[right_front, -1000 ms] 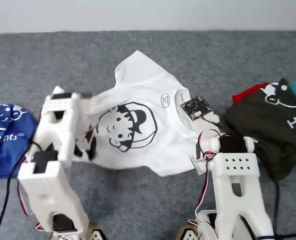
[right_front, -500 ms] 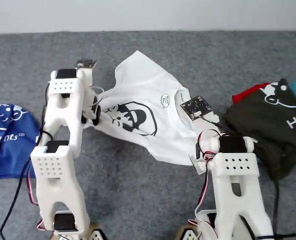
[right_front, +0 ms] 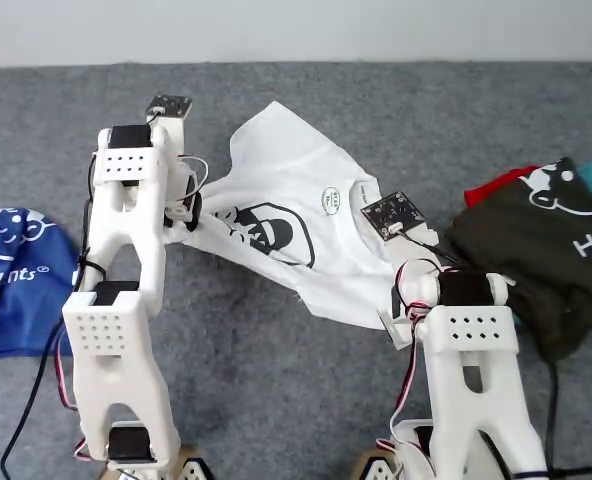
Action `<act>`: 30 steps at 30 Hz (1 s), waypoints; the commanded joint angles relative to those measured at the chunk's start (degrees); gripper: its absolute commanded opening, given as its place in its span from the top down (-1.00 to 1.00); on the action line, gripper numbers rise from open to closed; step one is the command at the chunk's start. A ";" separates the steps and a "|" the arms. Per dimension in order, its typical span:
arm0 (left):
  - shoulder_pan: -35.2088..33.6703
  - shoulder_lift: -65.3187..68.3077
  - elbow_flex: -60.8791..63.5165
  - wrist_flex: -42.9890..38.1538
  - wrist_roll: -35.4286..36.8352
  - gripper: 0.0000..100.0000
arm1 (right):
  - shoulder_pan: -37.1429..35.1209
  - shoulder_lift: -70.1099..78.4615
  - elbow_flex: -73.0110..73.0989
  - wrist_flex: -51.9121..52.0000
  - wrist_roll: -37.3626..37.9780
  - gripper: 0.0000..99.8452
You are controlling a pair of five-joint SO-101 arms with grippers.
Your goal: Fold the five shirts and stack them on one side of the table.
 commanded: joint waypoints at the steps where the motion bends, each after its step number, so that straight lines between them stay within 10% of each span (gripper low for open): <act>1: -1.23 -0.44 -2.15 -4.92 0.26 0.76 | 0.13 -1.27 -0.09 -0.75 -0.53 0.98; 23: -2.73 9.76 -14.73 -6.86 0.70 0.76 | 0.13 -1.54 -0.09 -0.40 -0.53 0.98; 30: -2.73 9.67 -28.26 10.11 0.79 0.76 | 0.31 -1.54 -0.09 -0.22 -0.53 0.98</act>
